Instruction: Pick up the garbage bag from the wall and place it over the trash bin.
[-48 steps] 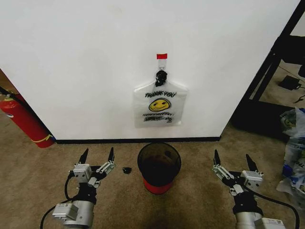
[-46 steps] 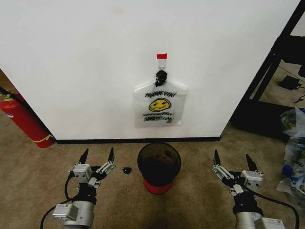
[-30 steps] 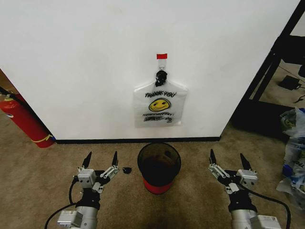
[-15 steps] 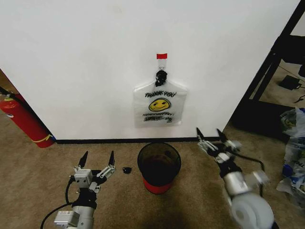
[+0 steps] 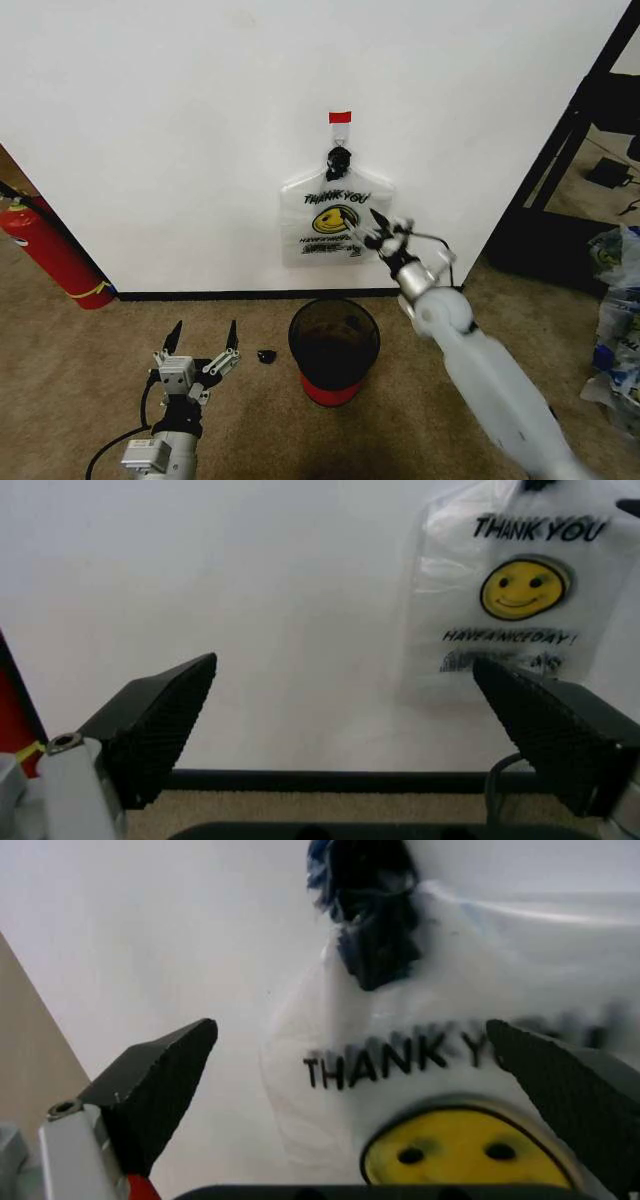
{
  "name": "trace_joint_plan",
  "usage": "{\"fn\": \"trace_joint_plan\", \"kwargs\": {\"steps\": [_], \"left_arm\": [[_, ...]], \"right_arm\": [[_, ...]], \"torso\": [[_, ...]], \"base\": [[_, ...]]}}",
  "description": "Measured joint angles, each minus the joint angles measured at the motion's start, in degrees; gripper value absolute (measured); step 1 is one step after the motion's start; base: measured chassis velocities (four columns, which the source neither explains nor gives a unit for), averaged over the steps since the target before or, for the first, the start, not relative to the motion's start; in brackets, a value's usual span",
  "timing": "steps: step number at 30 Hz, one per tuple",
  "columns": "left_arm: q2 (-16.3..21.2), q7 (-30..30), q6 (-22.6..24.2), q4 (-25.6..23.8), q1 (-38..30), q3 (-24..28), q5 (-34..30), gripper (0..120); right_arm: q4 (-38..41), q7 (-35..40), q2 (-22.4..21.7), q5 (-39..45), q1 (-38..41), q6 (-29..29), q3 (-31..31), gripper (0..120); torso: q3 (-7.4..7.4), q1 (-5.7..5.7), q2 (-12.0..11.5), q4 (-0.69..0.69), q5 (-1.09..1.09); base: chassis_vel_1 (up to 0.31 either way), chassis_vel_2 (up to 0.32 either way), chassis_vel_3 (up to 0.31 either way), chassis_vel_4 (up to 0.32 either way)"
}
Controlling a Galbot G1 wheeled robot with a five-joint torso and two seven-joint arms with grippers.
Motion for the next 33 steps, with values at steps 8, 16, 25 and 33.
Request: {"fn": "trace_joint_plan", "kwargs": {"steps": [8,16,25,33], "left_arm": [[-1.0,0.0,-0.5,0.1,0.3,0.1,0.2,100],[-0.8,0.0,-1.0,-0.1,0.7,-0.7,-0.2,100],[-0.8,0.0,-0.8,-0.5,0.3,-0.8,-0.4,100],[-0.7,0.0,-0.8,-0.7,0.5,-1.2,-1.0,100]], "right_arm": [[-6.3,-0.4,2.6,-0.4,6.0,0.5,-4.3,100],[-8.1,-0.6,2.5,0.4,8.7,1.2,-4.5,100],[-8.3,-0.6,2.7,0.9,10.0,1.3,-5.2,100],[-9.5,0.7,3.4,1.6,11.1,0.5,-4.9,99]], "torso": [[0.0,0.0,0.0,0.01,0.0],[-0.01,-0.01,0.0,0.0,0.0],[-0.01,-0.01,0.0,0.01,-0.01],[-0.01,-0.01,0.0,0.01,0.0]], "base": [[0.0,0.0,0.0,0.0],[0.0,0.0,0.0,0.0],[0.0,0.0,0.0,0.0],[0.0,0.0,0.0,0.0]]}}
